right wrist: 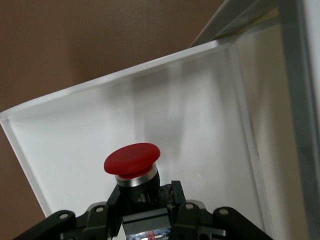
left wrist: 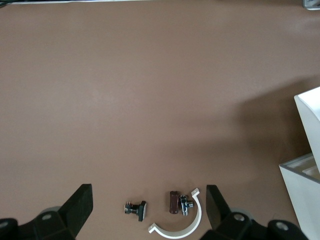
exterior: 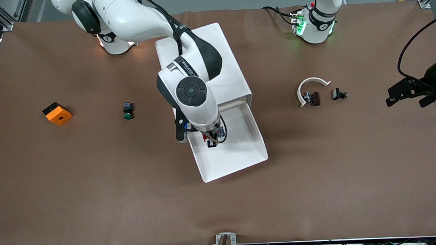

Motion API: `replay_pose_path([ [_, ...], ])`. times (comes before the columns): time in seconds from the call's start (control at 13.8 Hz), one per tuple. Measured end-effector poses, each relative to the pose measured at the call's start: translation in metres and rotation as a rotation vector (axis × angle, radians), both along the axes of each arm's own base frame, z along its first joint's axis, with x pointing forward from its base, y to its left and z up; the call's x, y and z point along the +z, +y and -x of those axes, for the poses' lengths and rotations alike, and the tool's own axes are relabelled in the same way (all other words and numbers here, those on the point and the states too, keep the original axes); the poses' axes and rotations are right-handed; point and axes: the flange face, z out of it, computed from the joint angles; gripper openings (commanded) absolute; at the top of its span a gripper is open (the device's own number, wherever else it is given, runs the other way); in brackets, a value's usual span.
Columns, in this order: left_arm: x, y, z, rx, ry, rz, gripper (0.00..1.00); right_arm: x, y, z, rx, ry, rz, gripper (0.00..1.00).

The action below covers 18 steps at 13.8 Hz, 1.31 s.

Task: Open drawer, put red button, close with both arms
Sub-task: 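Lower the red button into the open drawer and open the right gripper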

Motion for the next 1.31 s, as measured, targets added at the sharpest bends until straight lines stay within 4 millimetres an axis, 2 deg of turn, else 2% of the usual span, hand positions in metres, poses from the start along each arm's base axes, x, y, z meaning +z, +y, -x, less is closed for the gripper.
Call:
replay_pose_path([
  [0.22, 0.020, -0.001, 0.017, -0.002, -0.031, -0.038, 1.00, -0.020, 0.018, 0.005, 0.003, -0.029, -0.002, 0.00],
  [0.36, 0.027, -0.011, 0.021, -0.023, -0.044, -0.070, 1.00, -0.026, 0.020, 0.006, 0.001, -0.029, 0.003, 0.00],
  [0.51, 0.028, -0.017, 0.022, -0.035, -0.047, -0.076, 1.00, -0.028, 0.020, 0.005, -0.002, -0.030, 0.006, 0.00],
  [0.87, 0.025, -0.008, 0.016, -0.022, -0.045, -0.073, 1.00, -0.031, 0.022, 0.004, -0.016, -0.038, 0.001, 0.00],
  [1.09, 0.029, -0.017, 0.015, -0.038, -0.055, -0.072, 1.00, -0.040, 0.026, 0.006, -0.011, -0.046, 0.012, 0.00],
  [1.31, 0.033, -0.012, 0.015, -0.027, -0.063, -0.074, 1.00, -0.051, 0.030, 0.008, -0.007, -0.048, 0.018, 0.00],
])
